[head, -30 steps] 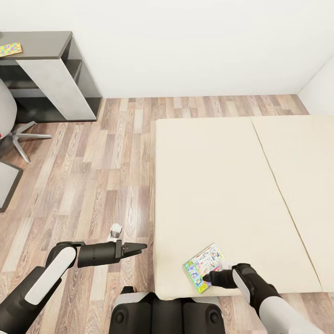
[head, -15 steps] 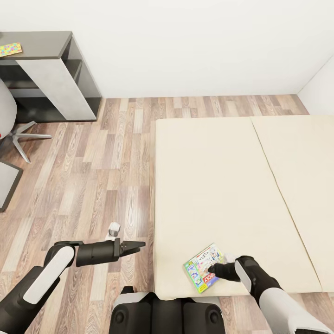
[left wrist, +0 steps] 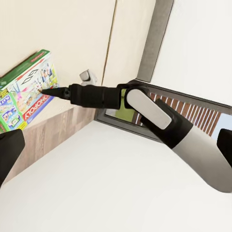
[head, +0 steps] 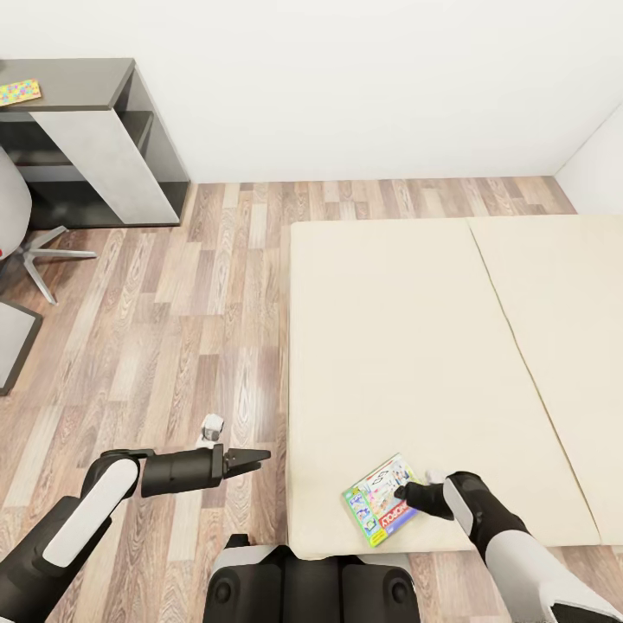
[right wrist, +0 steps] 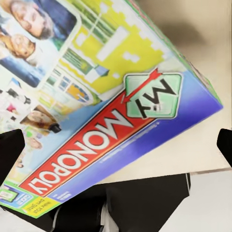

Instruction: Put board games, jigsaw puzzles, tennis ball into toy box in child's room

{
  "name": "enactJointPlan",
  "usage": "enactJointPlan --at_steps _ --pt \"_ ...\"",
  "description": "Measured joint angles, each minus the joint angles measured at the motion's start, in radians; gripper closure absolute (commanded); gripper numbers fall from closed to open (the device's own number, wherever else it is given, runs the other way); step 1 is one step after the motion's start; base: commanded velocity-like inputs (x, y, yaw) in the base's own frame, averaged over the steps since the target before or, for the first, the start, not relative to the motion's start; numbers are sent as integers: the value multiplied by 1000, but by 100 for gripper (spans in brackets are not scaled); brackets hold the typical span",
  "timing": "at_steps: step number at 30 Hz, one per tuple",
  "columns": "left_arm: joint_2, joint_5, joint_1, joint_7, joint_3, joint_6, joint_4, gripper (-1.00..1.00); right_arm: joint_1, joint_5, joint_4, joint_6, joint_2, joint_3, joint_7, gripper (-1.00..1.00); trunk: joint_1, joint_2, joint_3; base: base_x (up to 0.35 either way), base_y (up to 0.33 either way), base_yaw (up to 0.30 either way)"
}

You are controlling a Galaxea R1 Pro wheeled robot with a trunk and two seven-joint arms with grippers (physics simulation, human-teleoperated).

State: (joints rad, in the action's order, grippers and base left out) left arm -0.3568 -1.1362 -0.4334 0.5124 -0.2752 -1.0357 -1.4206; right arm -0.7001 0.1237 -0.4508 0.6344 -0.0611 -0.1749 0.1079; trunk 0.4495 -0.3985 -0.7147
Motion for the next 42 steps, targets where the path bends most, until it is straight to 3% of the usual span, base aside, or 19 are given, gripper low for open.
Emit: enactJointPlan --at_steps 4,11,24,32,42 --pt "0 0 0 0 0 0 0 -100 -4 1 -1 -6 1 -18 -6 -100 0 0 0 0 0 0" --pt "0 1 0 1 0 0 0 -100 -3 6 -5 -12 8 -92 -2 -100 0 0 0 0 0 0" --pt "-1 0 0 2 1 -1 0 -100 -2 6 -7 -44 13 -103 2 -100 0 0 -3 0 0 0" --pt "-29 -1 1 4 2 -1 0 -100 -2 6 -7 -45 3 -103 2 -100 0 0 -11 0 0 0" --pt "-34 -2 1 4 2 0 0 -100 -2 7 -7 -46 2 -102 2 -100 0 0 -13 0 0 0"
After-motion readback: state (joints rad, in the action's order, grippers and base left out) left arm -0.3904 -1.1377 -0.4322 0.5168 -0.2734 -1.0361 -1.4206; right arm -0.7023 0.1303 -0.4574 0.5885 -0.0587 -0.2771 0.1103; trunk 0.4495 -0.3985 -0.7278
